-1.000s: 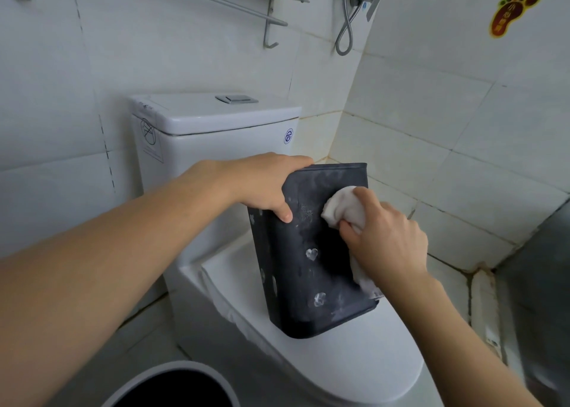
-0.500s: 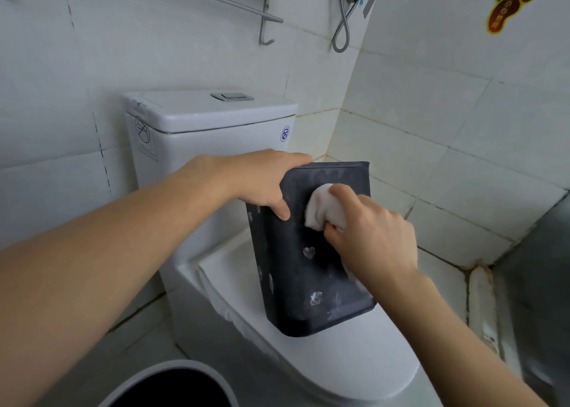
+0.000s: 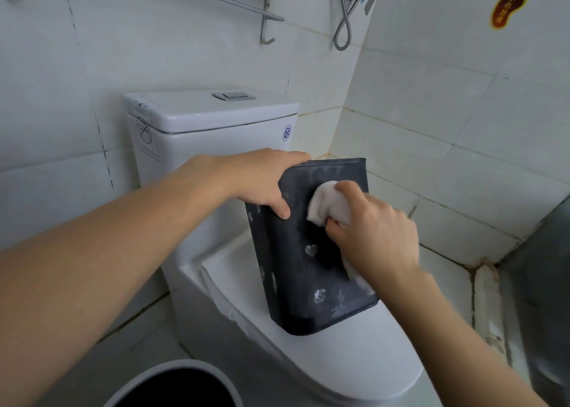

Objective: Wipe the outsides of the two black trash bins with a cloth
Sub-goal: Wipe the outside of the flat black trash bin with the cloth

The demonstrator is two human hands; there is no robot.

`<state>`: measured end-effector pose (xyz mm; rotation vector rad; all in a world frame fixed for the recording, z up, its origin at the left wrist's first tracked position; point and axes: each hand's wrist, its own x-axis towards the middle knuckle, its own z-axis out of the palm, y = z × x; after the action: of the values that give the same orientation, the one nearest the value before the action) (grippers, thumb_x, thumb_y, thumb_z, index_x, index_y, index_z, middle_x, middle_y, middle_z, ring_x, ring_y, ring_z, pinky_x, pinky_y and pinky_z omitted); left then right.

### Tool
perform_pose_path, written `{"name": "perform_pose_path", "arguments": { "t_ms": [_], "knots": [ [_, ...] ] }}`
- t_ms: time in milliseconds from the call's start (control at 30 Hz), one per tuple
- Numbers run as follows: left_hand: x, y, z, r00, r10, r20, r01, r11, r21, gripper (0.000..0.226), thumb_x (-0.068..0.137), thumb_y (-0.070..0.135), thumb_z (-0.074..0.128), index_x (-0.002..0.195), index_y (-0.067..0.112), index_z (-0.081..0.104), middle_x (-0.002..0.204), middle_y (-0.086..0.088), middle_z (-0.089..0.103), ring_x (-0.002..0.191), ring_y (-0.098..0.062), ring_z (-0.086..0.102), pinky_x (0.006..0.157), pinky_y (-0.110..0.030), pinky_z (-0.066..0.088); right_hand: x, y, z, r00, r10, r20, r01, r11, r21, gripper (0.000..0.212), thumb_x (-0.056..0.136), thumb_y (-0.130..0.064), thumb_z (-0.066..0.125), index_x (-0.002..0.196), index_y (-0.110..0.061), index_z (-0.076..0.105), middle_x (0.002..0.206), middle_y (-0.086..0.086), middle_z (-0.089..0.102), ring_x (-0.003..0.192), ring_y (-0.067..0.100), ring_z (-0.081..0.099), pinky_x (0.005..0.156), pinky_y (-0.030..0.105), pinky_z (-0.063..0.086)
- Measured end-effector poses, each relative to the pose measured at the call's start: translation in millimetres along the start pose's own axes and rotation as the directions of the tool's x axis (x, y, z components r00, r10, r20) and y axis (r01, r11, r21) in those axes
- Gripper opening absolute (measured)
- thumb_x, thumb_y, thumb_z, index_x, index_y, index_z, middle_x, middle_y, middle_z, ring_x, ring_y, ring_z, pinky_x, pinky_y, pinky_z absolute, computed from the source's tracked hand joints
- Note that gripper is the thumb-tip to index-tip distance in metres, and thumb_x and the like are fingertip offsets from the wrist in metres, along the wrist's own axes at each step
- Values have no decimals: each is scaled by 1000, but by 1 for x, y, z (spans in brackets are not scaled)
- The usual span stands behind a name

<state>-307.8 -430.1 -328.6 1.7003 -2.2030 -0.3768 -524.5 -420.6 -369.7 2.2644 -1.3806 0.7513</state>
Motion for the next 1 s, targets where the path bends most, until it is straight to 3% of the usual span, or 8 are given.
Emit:
{"name": "perform_pose_path", "arguments": {
  "t_ms": [133,200,267,367,567,800,900,1000],
  "knots": [
    [-1,0,0,1000,-2,-1,2,1000,-21,87,66,27,90,139,34,43,122,9,61,105,-17,60,88,-34,52,4,6,-7,997,76,18,-77,994,74,39,87,-40,53,125,-33,47,98,-4,65,85,33,63,61,33,39],
    [0,-1,0,1000,-7,-1,7,1000,-10,82,64,29,90,133,35,47,116,8,63,102,-18,61,86,-38,53,2,-7,-3,1000,6,-2,-5,999,49,33,84,-36,55,116,-30,52,86,-3,62,72,33,62,53,31,36],
    [1,0,0,1000,0,11,0,1000,-7,72,61,30,90,121,36,50,105,7,65,95,-19,63,80,-43,55,-4,-19,5,993,-99,-62,99,995,4,25,75,-29,65,99,-23,59,68,-3,56,51,31,55,44,24,22],
    [1,2,0,1000,11,7,-11,1000,-22,72,60,29,90,121,36,51,105,8,65,94,-17,62,80,-40,55,-2,-17,7,984,-135,-113,131,991,-41,27,67,-25,74,91,-19,63,59,-2,51,39,30,47,44,18,13],
    [1,1,0,1000,7,4,-7,1000,-12,84,64,27,90,135,34,46,119,9,62,102,-17,60,86,-36,53,19,4,-4,1000,26,-3,-26,999,-37,21,88,-32,49,108,-25,47,82,-2,58,64,32,52,53,31,31],
    [3,6,0,1000,-11,9,11,1000,16,64,60,28,90,111,31,52,100,5,66,90,-20,63,80,-47,54,2,-26,3,994,-97,-57,92,991,-93,20,73,-24,69,89,-19,58,61,-1,51,40,30,45,44,22,14],
    [4,9,-1,1000,-5,8,5,1000,22,72,60,26,91,120,32,51,109,7,65,98,-19,62,85,-44,53,11,-16,-3,998,-54,-16,52,995,-87,19,87,-31,55,102,-22,52,76,-1,56,60,34,58,47,27,22],
    [1,8,-2,1000,-9,13,9,1000,-3,76,64,23,90,127,30,50,114,8,64,100,-17,62,86,-42,54,26,1,-3,998,53,-23,-54,998,-43,22,90,-32,48,110,-23,48,85,1,60,66,33,54,54,31,30]
  ]
}}
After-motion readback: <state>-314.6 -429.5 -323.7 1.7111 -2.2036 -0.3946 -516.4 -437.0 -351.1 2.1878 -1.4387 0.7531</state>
